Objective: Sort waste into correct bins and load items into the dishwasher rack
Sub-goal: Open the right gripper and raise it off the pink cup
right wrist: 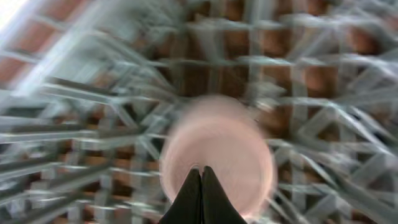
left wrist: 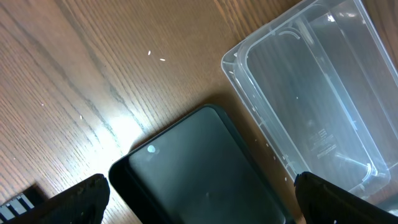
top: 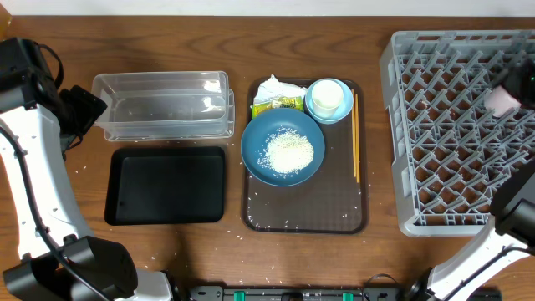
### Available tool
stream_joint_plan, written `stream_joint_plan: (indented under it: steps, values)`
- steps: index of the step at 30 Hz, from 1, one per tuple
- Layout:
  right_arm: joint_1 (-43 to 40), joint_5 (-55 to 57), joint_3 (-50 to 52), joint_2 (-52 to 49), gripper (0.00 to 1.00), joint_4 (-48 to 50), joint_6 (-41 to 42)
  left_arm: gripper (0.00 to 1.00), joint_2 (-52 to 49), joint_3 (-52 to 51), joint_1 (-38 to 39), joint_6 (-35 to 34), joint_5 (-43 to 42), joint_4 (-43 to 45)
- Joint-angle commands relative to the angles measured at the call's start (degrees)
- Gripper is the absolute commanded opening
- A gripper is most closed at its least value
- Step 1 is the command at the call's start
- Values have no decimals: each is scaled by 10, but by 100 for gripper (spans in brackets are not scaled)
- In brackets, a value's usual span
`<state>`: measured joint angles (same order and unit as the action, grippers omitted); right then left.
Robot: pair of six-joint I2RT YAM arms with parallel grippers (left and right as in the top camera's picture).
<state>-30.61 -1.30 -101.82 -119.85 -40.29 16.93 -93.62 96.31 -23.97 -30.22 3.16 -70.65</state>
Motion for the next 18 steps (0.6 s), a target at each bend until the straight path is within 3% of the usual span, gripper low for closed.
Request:
stream_joint_plan:
  steps: [1, 6, 9, 10, 12, 15, 18]
  values:
    - [-22, 65, 5, 28, 1, -17, 17, 98, 8, 9, -2, -5, 3, -3]
    - [-31, 52, 5, 83, 1, -37, 23, 98, 8, 9, -2, -5, 3, -3]
    - [-28, -30, 5, 121, 2, -37, 22, 98, 8, 9, -2, -5, 3, -3]
    - [-27, -70, 5, 133, 6, -36, 23, 98, 8, 9, -2, -5, 3, -3]
    - [-26, -206, 5, 159, 29, -28, 24, 98, 8, 9, -2, -5, 3, -3]
    - [-16, -378, 5, 174, 34, 19, 28, 98, 8, 9, -2, -5, 3, -3]
    - [30, -419, 5, 175, 53, 40, 33, 98, 8, 9, -2, -5, 3, -3]
